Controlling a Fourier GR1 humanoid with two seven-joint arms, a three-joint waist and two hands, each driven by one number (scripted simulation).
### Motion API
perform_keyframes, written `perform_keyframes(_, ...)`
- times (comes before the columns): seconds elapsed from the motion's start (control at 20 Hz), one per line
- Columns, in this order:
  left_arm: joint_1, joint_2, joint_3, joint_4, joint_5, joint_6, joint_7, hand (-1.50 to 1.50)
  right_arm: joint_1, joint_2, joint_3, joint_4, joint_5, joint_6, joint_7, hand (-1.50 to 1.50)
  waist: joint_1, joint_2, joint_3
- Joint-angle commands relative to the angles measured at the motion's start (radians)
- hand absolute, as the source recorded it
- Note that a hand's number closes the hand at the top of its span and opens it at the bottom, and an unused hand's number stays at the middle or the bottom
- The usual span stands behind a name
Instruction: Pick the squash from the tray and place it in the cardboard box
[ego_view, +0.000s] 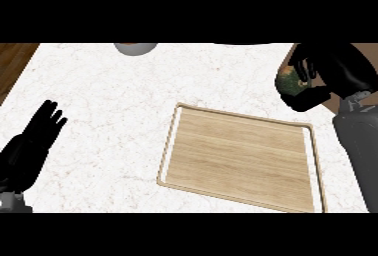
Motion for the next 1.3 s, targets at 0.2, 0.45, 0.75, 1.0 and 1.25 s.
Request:
perform_keyframes(0.2,-0.010,0.002,0.003,-0.001,-0.014,-0.007,0.000,0.00,-0.127,0.001,-0.131,-0.178,-0.010,0.069,0.267,1.50,0.002,0.001,0.000)
perform_keyframes(0.45,-0.033,-0.001,0.021,-0.044,0.026,-0.009,0.063,0.00,-0.188,-0.091,-0.213,-0.012,0.022,0.023,0.212,1.50,0.013,0.006,0.000)
perform_keyframes(0.75,-0.037,-0.001,0.028,0.020,0.005,-0.037,0.017,0.00,-0.261,-0.204,-0.250,0.284,0.058,-0.079,0.008,1.50,0.021,0.010,0.000)
perform_keyframes(1.0,-0.067,-0.041,-0.009,0.012,-0.052,0.017,0.027,0.00,-0.244,-0.237,-0.291,0.449,0.046,-0.192,-0.165,1.50,0.017,0.010,0.001)
perform_keyframes(1.25,-0.049,-0.022,0.016,0.010,-0.023,-0.030,0.020,0.00,-0.261,-0.205,-0.287,0.648,0.078,-0.327,-0.260,1.50,0.024,0.012,0.001)
